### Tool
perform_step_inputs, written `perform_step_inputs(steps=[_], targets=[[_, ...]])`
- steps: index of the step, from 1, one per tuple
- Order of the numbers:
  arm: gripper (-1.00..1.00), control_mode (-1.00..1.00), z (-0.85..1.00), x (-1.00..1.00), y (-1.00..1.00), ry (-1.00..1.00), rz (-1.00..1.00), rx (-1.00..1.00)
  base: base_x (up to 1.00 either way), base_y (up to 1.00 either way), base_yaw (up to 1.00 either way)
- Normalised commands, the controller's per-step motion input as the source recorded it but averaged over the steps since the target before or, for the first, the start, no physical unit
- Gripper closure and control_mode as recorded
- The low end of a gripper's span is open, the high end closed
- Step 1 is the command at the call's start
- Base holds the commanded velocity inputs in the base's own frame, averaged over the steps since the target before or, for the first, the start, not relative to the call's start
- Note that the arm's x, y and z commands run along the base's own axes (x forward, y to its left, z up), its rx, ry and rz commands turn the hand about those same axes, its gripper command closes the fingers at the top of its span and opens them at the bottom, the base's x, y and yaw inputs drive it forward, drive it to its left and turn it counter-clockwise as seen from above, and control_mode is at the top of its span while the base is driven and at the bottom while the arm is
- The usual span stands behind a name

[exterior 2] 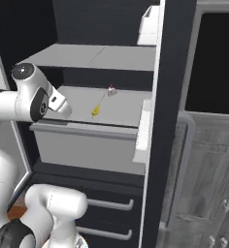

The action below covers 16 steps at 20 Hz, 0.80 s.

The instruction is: Take the lemon wedge from the fridge and place it on the plate with fish on the dining counter.

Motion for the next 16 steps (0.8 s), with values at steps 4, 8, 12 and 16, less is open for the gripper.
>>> perform_step_inputs(steps=[4, 8, 12, 16], targets=[[-1.00, 1.00, 0.00, 0.00, 0.00, 0.00, 0.00, 0.00, 0.54, 0.00, -0.04], [-1.00, 1.00, 0.00, 0.00, 0.00, 0.00, 0.00, 0.00, 0.53, 0.00, -0.04], [-1.00, -1.00, -0.01, 0.09, -0.03, 0.00, 0.00, 0.00, 0.33, -0.01, -0.01], [-1.00, -1.00, -0.08, 0.07, -0.34, 0.00, 0.01, 0.00, 0.00, 0.00, 0.00]])
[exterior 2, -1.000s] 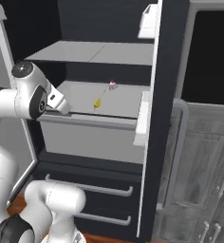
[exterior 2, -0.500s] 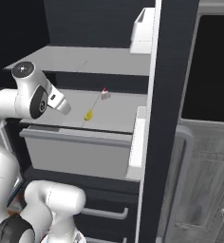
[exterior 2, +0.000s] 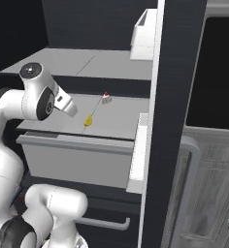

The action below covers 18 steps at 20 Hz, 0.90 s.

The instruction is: Take the lemon wedge from the fridge and place it on the plate with fish on the dining counter.

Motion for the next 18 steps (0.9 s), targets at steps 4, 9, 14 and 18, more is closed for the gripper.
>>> perform_step_inputs(steps=[4, 9, 14, 18], targets=[[-1.00, -1.00, -0.13, 0.00, -0.38, 0.00, 0.05, -0.01, 0.00, 0.00, 0.00], [-1.00, -1.00, -0.13, 0.24, -0.28, 0.00, 0.08, 0.00, 0.00, 0.00, 0.00], [-1.00, -1.00, -0.41, 0.69, -0.13, 0.06, 0.02, -0.04, 0.00, 0.00, 0.00], [-1.00, -1.00, -0.50, 0.88, 0.00, 0.09, 0.00, -0.08, 0.00, 0.00, 0.00]])
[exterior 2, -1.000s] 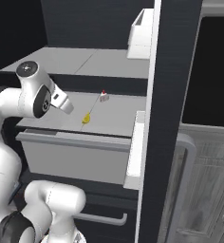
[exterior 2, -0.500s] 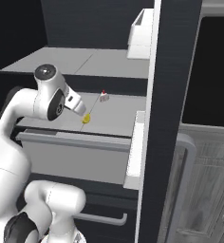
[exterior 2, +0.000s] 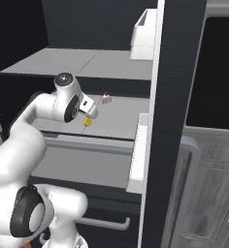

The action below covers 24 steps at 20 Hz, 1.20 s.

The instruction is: Take the lemon wedge from the fridge and place it on the plate with fish on the dining counter.

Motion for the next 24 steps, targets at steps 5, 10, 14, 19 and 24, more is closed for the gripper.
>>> perform_step_inputs(steps=[5, 10, 14, 19, 24], targets=[[-1.00, -1.00, -0.40, 0.59, 0.21, 0.12, 0.01, -0.02, 0.00, 0.00, 0.00], [-1.00, -1.00, -0.23, 0.25, 0.21, 0.11, 0.07, -0.01, 0.00, 0.00, 0.00], [-1.00, -1.00, -0.46, 0.37, 0.00, 0.05, 0.10, -0.06, 0.00, 0.00, 0.00], [-1.00, -1.00, -0.38, 0.29, -0.03, 0.00, 0.08, -0.08, 0.00, 0.00, 0.00], [-1.00, -1.00, -0.22, 0.15, -0.03, 0.00, 0.03, -0.03, 0.00, 0.00, 0.00]])
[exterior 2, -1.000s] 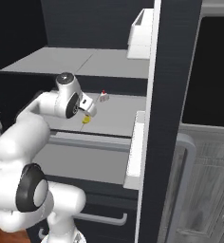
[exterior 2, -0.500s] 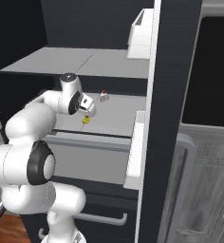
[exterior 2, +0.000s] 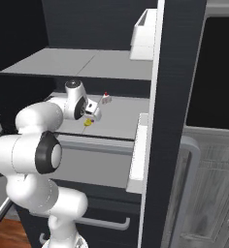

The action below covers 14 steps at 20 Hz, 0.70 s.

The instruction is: Take the lemon wedge from the fridge and place it on the plate with fish on the dining counter.

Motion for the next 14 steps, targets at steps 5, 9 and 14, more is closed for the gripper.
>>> perform_step_inputs(steps=[5, 9, 14], targets=[[-1.00, -1.00, -0.05, 0.46, -0.04, 0.00, 0.00, 0.00, 0.00, 0.00, 0.00], [-1.00, -1.00, -0.19, 0.68, 0.00, 0.00, 0.00, 0.00, 0.00, 0.00, 0.00], [-1.00, -1.00, -0.23, 0.53, 0.00, 0.00, 0.00, -0.02, 0.00, 0.00, 0.00]])
